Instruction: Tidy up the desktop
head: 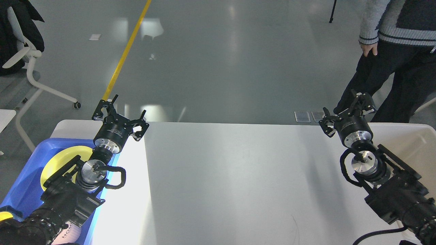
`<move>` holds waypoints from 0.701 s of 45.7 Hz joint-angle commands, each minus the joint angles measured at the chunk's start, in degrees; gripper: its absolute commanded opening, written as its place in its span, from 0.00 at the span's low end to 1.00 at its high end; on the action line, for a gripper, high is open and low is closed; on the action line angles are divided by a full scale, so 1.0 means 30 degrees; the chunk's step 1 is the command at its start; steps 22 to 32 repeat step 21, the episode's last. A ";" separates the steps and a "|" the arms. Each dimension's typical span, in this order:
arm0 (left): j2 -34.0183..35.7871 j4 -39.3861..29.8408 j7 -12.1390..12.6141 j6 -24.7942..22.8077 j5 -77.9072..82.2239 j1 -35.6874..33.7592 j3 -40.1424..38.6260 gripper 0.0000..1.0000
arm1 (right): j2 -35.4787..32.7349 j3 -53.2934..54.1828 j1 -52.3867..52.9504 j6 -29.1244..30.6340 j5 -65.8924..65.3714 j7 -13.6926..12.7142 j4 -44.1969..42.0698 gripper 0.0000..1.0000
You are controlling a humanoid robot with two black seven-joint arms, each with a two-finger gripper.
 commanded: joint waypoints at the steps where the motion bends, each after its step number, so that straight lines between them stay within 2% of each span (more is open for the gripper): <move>1: 0.0000 0.0000 0.0000 0.0001 0.0000 0.0002 -0.0028 0.98 | 0.0509 0.0233 -0.0161 -0.0190 -0.0562 0.0682 -0.0302 1.00; 7: 0.0000 0.0000 0.0000 0.0001 0.0000 0.0002 -0.0028 0.98 | 0.0830 0.0145 -0.0249 -0.0220 -0.0562 0.1006 -0.0390 1.00; 32: 0.0001 0.0000 0.0000 0.0001 0.0000 0.0002 -0.0028 0.98 | 0.0890 0.0145 -0.0454 -0.0161 -0.0504 0.1006 -0.0215 1.00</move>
